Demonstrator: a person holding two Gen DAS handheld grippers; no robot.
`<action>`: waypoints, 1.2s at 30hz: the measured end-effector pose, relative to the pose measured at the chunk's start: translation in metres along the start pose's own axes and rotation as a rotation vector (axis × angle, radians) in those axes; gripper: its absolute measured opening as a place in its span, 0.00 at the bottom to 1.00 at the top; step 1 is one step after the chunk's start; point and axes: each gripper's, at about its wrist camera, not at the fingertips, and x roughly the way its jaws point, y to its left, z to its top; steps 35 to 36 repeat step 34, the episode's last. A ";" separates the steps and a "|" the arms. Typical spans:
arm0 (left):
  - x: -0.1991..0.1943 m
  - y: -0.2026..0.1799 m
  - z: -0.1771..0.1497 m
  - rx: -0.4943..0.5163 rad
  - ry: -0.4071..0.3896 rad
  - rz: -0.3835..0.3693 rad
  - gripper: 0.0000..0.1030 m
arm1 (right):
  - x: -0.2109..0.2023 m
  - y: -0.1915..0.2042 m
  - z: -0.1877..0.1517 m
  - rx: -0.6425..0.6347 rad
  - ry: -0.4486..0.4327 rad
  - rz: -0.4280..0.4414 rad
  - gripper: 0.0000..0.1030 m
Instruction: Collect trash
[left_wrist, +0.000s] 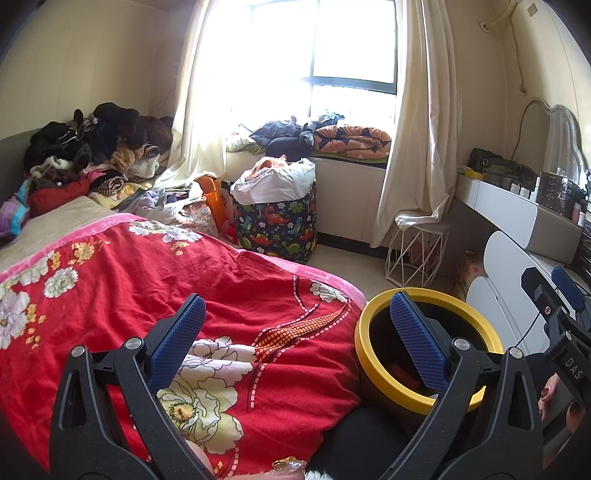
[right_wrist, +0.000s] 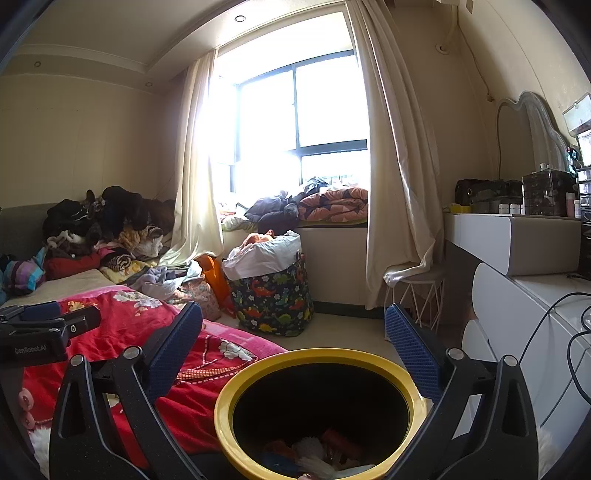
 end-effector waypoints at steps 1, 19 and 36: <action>0.000 0.000 0.000 0.000 0.001 0.002 0.89 | 0.000 -0.001 0.001 0.001 0.000 -0.001 0.94; 0.000 0.057 0.002 -0.113 0.047 0.150 0.89 | 0.031 0.052 0.035 -0.036 0.000 0.195 0.94; -0.094 0.346 -0.085 -0.509 0.220 0.978 0.89 | 0.077 0.420 -0.046 -0.289 0.601 0.999 0.94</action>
